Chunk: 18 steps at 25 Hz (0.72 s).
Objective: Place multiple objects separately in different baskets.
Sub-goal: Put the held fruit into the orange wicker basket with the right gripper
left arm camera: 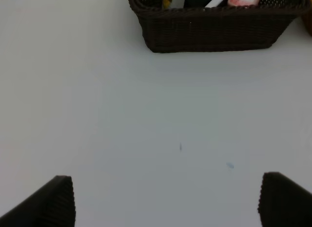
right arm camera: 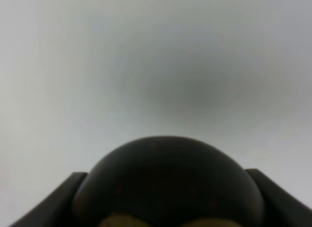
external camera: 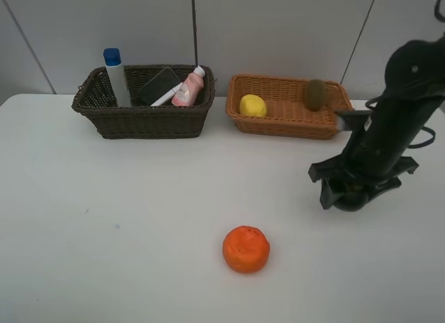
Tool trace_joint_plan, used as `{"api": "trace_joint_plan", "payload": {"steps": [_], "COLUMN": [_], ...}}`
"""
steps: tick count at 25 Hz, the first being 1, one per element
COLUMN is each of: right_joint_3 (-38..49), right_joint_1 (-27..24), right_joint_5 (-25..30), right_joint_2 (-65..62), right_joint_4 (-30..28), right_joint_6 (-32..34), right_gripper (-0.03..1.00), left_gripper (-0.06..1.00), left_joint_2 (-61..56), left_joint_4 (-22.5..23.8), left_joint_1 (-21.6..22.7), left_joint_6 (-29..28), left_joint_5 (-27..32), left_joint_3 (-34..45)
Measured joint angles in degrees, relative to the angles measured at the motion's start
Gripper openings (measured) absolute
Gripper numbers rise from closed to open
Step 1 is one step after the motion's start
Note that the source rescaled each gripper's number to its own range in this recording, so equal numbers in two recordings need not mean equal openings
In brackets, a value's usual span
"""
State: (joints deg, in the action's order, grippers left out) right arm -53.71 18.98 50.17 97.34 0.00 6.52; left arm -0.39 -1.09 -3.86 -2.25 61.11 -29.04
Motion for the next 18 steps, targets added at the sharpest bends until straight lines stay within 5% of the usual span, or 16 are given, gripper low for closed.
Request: {"api": "trace_joint_plan", "payload": {"steps": [8, 16, 17, 18], "right_joint_3": [-31.4, -57.6, -59.1, -59.8], "right_joint_1": [-0.1, -2.8, -3.2, -3.3], "right_joint_5": [5.6, 12.8, 13.0, 13.2], "right_joint_2": [12.4, 32.3, 33.4, 34.3], "right_joint_4": [-6.4, -6.2, -6.4, -6.7], "right_joint_6": [-1.6, -5.8, -5.6, -5.5], "right_gripper": [0.38, 0.38, 0.48, 0.68], "left_gripper": [0.99, 0.99, 0.99, 0.99], "left_joint_2": [0.0, 0.0, 0.0, 0.0], "left_joint_4": [0.0, 0.0, 0.0, 0.0], "left_joint_1": [0.0, 0.0, 0.0, 0.0], "left_joint_6": [0.0, 0.0, 0.0, 0.0], "left_joint_5": [0.0, 0.0, 0.0, 0.0], "left_joint_3": [0.0, 0.0, 0.0, 0.0]}}
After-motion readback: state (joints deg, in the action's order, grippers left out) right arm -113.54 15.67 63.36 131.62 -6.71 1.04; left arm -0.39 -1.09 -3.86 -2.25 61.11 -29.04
